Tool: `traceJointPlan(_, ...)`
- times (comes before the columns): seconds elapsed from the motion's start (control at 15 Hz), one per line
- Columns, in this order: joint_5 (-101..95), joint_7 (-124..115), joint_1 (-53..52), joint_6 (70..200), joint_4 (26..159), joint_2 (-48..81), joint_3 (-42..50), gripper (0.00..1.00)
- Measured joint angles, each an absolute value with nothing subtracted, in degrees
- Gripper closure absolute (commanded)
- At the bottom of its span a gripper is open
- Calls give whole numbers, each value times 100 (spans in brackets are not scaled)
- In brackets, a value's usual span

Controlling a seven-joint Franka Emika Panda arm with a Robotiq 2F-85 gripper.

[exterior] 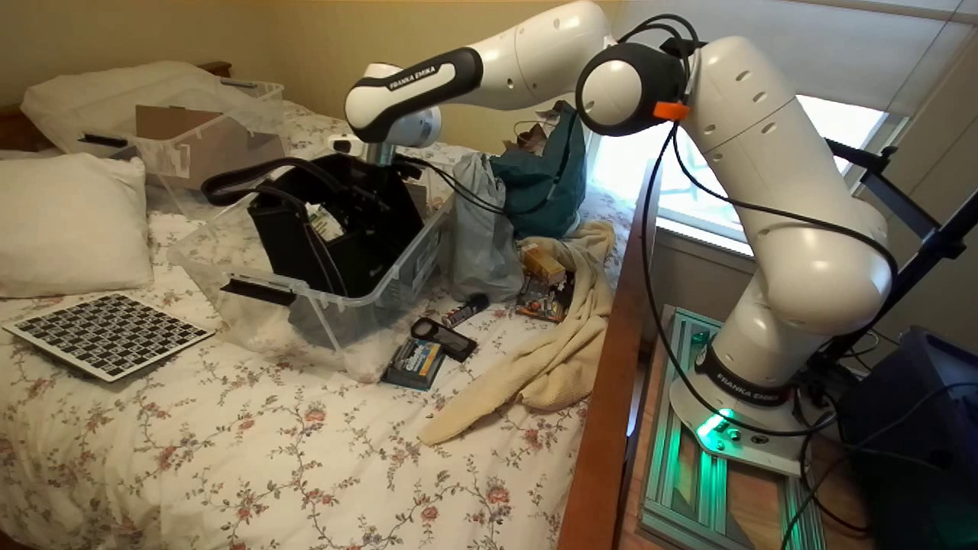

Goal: Pick up the small white box and place it in the shopping bag

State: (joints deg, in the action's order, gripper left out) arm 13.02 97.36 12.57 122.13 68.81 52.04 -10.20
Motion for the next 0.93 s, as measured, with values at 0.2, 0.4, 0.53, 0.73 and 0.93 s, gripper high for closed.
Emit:
traceJointPlan(0.2,1389,9587,1281,12215,6849,5232,-1019,100)
traceJointPlan(0.4,1392,9286,1271,12543,6872,5206,-980,99)
traceJointPlan(0.53,1374,9061,1235,12992,6962,5126,-937,99)
traceJointPlan(0.73,1229,8697,1084,13749,7326,4858,-794,99)
traceJointPlan(0.93,805,8095,785,14382,7824,4552,-493,99)
